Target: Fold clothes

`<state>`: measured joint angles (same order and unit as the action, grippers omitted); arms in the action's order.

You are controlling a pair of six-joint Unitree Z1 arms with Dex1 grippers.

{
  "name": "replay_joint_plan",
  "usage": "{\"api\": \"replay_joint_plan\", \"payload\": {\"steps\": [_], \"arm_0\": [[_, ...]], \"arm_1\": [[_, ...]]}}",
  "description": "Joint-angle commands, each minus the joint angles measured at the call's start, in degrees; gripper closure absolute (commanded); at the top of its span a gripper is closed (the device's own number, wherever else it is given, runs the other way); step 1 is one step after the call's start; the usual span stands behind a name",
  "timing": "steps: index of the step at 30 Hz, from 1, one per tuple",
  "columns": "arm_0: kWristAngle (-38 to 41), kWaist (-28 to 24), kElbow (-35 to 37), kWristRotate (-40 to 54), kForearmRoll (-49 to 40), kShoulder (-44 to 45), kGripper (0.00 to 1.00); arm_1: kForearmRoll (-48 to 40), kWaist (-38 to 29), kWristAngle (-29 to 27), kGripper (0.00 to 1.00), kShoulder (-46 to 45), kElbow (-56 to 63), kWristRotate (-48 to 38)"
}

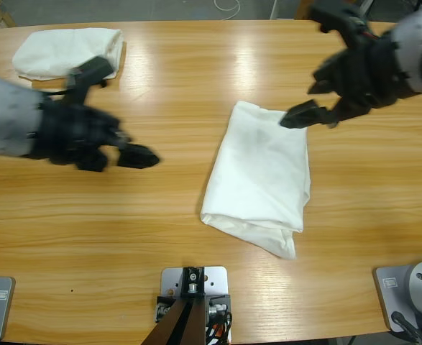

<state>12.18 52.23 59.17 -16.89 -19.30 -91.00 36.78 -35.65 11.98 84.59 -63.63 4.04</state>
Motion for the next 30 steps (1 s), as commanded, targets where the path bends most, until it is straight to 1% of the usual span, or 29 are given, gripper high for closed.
{"api": "replay_joint_plan", "payload": {"steps": [1,2,3,4,6,11,17,19,21,23,25,27,30], "arm_0": [[5.6,6.7,2.5,-3.5,15.1,-16.2,1.0],[6.2,7.1,2.5,-3.8,16.3,-17.8,1.0],[7.2,7.6,2.3,-3.9,17.8,-19.8,1.0],[7.9,7.9,2.1,-3.9,18.6,-21.1,1.0],[8.4,8.4,1.7,-4.2,20.1,-23.0,1.0],[9.1,8.4,2.7,-5.1,22.4,-26.7,1.0],[9.0,8.4,6.6,-6.6,22.4,-31.0,1.0],[9.0,8.3,7.8,-8.4,22.1,-32.5,1.0],[9.0,8.1,10.0,-9.4,19.2,-33.5,1.0],[9.1,7.7,14.4,-10.9,9.4,-35.2,1.0],[10.0,7.7,16.5,-12.6,3.0,-36.5,1.0],[10.7,7.7,17.3,-14.0,-1.2,-37.0,1.0],[11.3,7.7,17.4,-15.0,-4.1,-37.3,1.0]], "arm_1": [[-13.7,18.7,25.2,1.0,3.2,17.4,-4.9],[-15.4,20.3,28.8,1.0,6.7,18.0,-5.6],[-16.6,21.1,31.2,1.0,9.8,18.1,-5.9],[-18.0,21.8,33.0,1.0,12.9,18.1,-5.9],[-20.3,23.0,34.6,1.0,16.1,18.4,-5.9],[-22.3,25.2,34.6,1.0,19.6,19.5,-5.4],[-24.2,25.4,35.4,1.0,23.6,20.5,-5.3],[-24.9,26.0,36.0,1.0,24.9,20.7,-5.3],[-25.6,26.6,36.0,1.0,26.2,20.7,-5.3],[-26.4,27.7,35.7,1.0,26.9,20.7,-5.3],[-27.3,28.7,35.0,1.0,27.2,20.5,-5.3],[-28.3,29.8,34.8,1.0,27.5,20.1,-5.3],[-28.8,31.5,34.2,1.0,28.2,20.0,-5.1]]}}
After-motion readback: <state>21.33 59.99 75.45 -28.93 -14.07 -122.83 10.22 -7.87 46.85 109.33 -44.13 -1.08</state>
